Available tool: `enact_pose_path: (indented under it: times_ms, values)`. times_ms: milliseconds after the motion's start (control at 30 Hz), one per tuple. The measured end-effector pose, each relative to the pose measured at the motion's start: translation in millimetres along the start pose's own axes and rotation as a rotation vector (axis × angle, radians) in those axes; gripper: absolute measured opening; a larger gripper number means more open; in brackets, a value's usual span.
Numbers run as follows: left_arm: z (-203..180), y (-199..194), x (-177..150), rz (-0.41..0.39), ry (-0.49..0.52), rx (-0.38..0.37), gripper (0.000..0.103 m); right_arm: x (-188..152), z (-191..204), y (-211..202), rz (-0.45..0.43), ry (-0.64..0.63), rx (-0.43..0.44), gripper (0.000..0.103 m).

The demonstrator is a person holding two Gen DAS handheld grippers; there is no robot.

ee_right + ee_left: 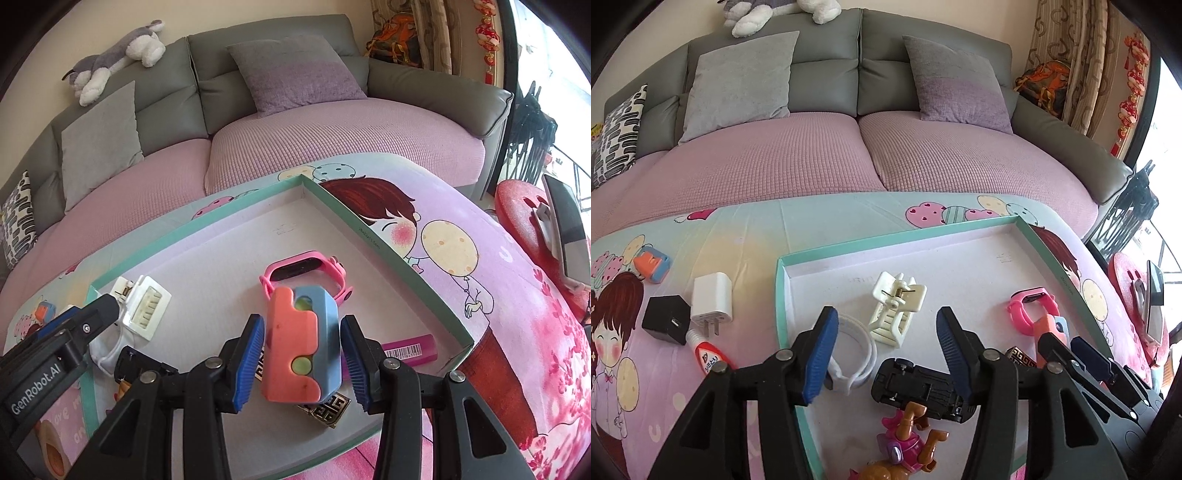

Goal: Organize rigid objects
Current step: 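Lower the block and clip into the tray and open both grippers, then withdraw both grippers from the tray toward the chargers and bottle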

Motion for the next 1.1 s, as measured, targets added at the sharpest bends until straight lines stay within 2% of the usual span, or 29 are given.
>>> enact_pose_path:
  times_ms: [67,167,233,267,400,600,767,833,1100]
  values:
    - [7.2,-2.4,1.7,-0.003,-0.012,0.022,0.067,1.5,2.6,-2.7,-0.014,-0.002,0.011,0.064]
    - [20.1,-4.3,3.9,-0.007,-0.035,0.055,0.071,1.0,7.6,-1.6,-0.007,0.001,0.042,0.064]
    - [29.9,-4.3,4.6,-0.009,-0.056,0.086,0.089,0.4,10.5,-0.3,-0.003,-0.010,0.045,0.065]
    - [35.4,-4.3,5.0,-0.009,-0.067,0.102,0.091,0.4,12.3,-0.1,-0.004,-0.017,0.046,0.068]
    - [56.5,0.7,2.0,0.012,-0.107,0.158,0.092,0.5,19.7,0.2,-0.012,-0.038,0.062,0.078]
    - [81.8,8.0,-6.4,0.044,-0.158,0.211,0.092,-1.8,28.2,3.8,-0.004,-0.073,0.064,0.102]
    - [98.5,6.8,-9.4,0.036,-0.192,0.247,0.093,-0.1,31.1,2.6,-0.015,-0.080,0.063,0.103]
    - [104.9,6.3,-9.6,0.031,-0.206,0.258,0.103,-0.2,33.6,3.2,-0.014,-0.087,0.067,0.103]
    - [124.6,4.2,-10.2,0.021,-0.247,0.271,0.103,-3.2,54.4,4.3,-0.004,-0.127,0.099,0.103]
Point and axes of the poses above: each gripper's, at about its wrist camera, not at the fingertips, and y roughly the way its jaws point, z to its left, x to its top, the point moved 9 cm from there along y, roughly the way its jaws point, and after that the axes turned 12 degrees about x, right-handed, at the moved point
